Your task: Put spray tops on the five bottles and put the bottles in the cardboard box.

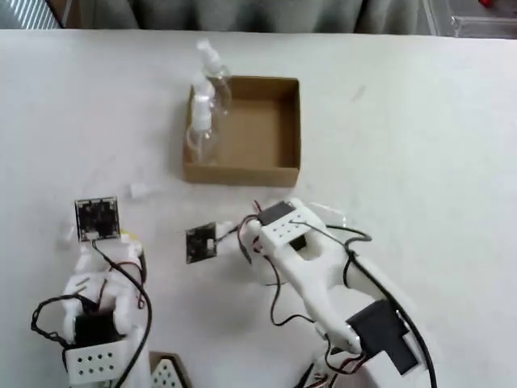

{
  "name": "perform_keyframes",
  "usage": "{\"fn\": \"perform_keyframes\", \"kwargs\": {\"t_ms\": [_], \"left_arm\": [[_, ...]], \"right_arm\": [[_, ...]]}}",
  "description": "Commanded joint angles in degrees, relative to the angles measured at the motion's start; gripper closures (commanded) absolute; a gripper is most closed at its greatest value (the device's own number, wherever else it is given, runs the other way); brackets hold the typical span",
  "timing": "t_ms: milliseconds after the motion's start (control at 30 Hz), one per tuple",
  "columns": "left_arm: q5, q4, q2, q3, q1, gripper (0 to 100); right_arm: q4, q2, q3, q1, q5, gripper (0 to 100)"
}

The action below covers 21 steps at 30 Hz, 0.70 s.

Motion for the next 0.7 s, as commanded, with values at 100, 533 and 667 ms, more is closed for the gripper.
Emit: {"fn": "perform_keyframes", "kwargs": {"t_ms": [100,533,667], "left_arm": [[-0.7,0.4,-1.2,-0.4,-0.4,98],[-0.7,0.3,-1.2,-0.4,-0.4,98],[-0.7,0.3,-1.2,-0.4,-0.4,98]], "right_arm": [[0.3,-0.8,-4.0,2.1,-5.8,95.3],[20.1,-15.7,-14.9,11.6,-23.6,98.2],[20.1,-20.6,-10.4,17.1,-31.0,98.2]]}}
